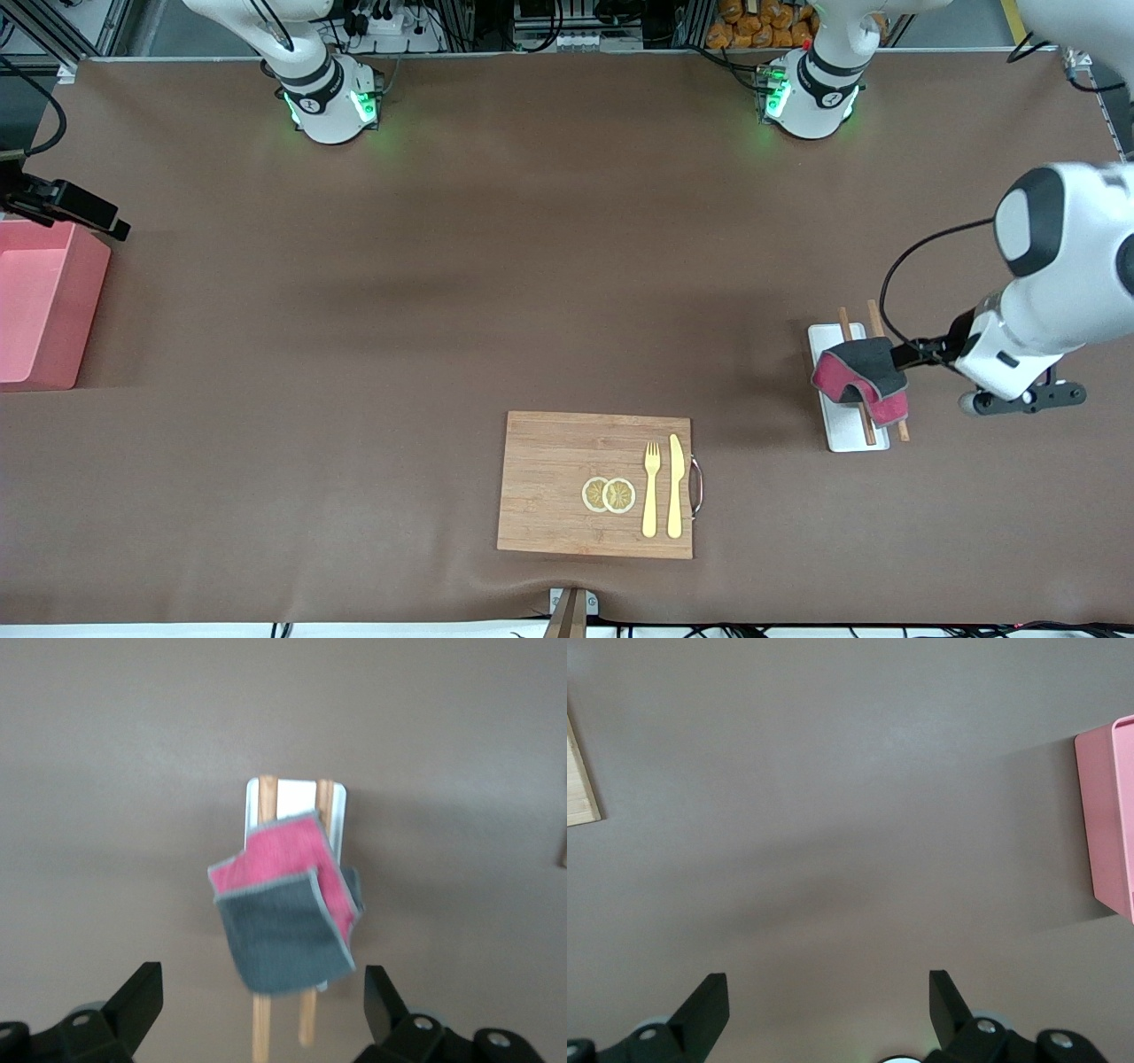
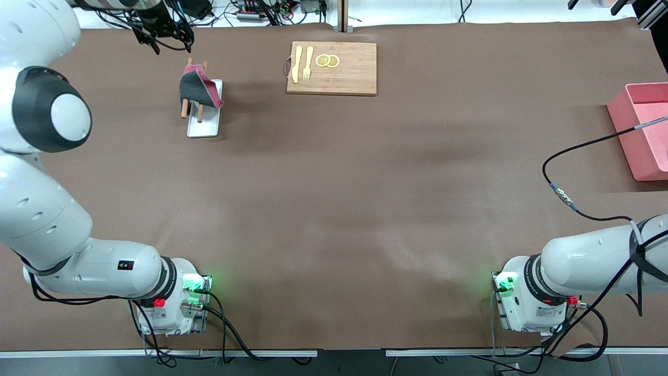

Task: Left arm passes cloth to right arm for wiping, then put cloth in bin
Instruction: 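Reach the left gripper down to the pink-grey cloth on the tray, then grasp the cloth with the left gripper while the right gripper moves out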

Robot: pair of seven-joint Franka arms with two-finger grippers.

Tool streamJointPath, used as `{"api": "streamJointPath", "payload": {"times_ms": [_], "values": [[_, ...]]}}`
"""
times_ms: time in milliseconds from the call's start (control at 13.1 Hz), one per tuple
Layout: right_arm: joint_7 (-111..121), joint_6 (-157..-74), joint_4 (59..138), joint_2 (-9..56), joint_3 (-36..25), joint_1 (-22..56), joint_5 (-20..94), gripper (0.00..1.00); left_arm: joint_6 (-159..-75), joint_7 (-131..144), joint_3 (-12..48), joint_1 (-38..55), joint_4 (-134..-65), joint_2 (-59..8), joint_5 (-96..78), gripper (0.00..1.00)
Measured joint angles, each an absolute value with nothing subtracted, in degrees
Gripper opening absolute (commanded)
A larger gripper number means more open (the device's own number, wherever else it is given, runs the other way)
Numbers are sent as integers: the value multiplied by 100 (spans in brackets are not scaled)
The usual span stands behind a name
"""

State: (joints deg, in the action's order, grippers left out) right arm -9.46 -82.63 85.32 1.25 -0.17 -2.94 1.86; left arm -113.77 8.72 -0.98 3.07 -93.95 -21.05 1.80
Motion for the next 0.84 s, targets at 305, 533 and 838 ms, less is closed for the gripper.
{"api": "streamJointPath", "payload": {"times_ms": [305,533,838], "values": [[-931,-8261,8533,137,21,-210,203,100,-11762,794,-93,292,-9461,-2619,180,100],[-927,-8259,8560,284,47,228,249,100,-11923,790,-94,281,-9582,-2767,180,90],[-948,-8503,8573,657,66,834,256,100,-11968,786,-95,220,-9635,-2793,180,68]]}}
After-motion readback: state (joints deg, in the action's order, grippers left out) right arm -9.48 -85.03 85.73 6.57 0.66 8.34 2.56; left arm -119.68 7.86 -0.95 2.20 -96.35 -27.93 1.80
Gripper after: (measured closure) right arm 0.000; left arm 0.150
